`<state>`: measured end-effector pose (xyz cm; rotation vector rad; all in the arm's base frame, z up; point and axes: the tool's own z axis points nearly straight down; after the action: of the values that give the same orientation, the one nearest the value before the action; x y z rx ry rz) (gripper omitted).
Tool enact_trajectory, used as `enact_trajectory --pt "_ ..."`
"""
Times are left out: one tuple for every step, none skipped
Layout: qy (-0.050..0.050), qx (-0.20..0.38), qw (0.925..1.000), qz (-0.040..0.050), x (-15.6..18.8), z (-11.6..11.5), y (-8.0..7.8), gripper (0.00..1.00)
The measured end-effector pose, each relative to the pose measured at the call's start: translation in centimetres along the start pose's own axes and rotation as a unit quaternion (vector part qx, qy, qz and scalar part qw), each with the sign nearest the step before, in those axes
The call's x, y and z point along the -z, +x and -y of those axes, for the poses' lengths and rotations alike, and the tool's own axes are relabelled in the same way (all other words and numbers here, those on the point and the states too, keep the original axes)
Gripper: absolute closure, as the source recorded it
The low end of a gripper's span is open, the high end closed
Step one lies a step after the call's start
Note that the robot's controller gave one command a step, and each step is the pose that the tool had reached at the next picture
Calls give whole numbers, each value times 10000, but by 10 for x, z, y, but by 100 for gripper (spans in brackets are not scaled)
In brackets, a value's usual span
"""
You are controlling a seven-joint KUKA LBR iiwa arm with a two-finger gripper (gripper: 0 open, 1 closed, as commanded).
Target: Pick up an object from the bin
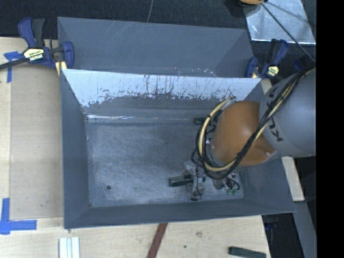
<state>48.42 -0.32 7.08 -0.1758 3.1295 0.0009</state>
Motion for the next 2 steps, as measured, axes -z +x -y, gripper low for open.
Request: enact_trajectory --pt "0 0 10000 0 0 0 0 100" --pt "-1 61 10000 -48 59 15 -23 100"
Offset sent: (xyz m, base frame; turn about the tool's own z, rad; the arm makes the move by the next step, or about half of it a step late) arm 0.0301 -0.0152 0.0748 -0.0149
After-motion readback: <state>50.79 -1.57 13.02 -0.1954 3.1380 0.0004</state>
